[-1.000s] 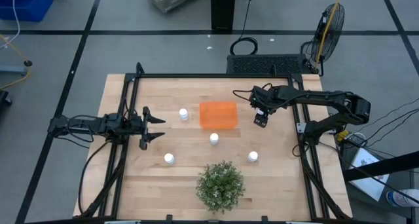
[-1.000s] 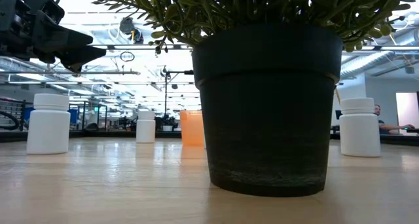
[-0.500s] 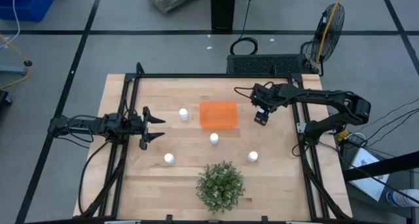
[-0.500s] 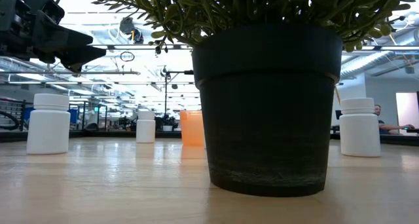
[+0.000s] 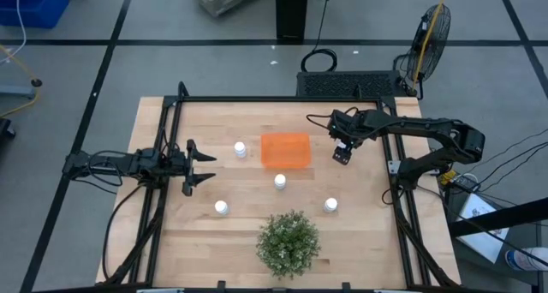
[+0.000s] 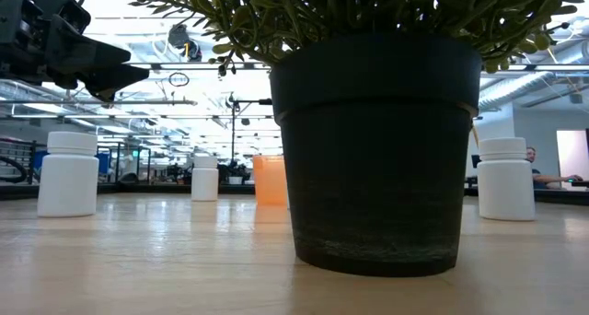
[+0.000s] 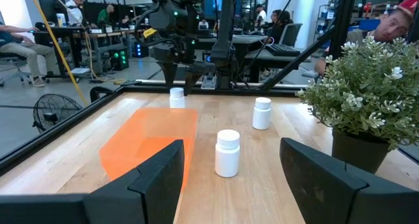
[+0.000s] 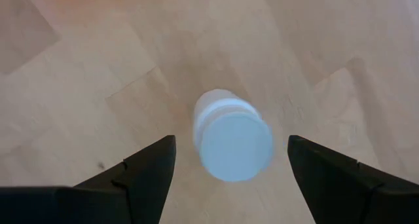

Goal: Pick and place pill bottles into a basket
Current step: Put the white pill bottle into the orange bin

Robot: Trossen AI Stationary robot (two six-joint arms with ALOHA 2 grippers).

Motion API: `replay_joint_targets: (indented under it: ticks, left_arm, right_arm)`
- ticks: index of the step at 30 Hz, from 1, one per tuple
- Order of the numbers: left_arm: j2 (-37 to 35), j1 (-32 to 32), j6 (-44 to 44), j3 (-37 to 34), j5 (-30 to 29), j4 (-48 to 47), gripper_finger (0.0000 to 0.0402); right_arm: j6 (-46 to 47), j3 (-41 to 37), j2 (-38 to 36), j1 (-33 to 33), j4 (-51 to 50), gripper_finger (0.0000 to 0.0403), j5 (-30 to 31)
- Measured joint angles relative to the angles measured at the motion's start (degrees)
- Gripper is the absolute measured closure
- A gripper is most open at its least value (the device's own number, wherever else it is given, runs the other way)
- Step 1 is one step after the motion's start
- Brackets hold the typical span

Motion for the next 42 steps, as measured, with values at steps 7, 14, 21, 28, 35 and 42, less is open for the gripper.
replay_joint_targets:
  ticks: [7,14,21,28,35,42]
  left_arm:
    - [0.02,-0.01,-0.02,0.00,0.00,0.00,0.0144]
    - [0.00,-0.01,-0.17,0.00,0.00,0.00,0.0144]
    - [0.02,-0.01,-0.15,0.00,0.00,0.00,0.0144]
    - [0.02,-0.01,-0.13,0.00,-0.01,0.00,0.0144]
    - [0.02,-0.01,-0.15,0.00,-0.02,0.04,0.0144]
    - [0.00,0.01,-0.13,-0.04,-0.08,0.39,0.0144]
  right_arm:
    - [0.42,0.00,-0.02,0.04,0.36,0.0115,-1.66]
    - [0.29,0.00,-0.02,0.04,0.14,0.0134,-1.65]
    - [-0.46,-1.97,-0.21,-0.02,0.86,0.0256,-1.59]
    - [-2.59,-5.51,-0.78,-0.22,4.45,0.0265,-1.47]
    - [-3.58,-4.31,-4.30,-0.18,8.98,0.0265,-1.65]
    - [-5.59,4.66,-6.86,1.46,8.82,0.0265,-1.63]
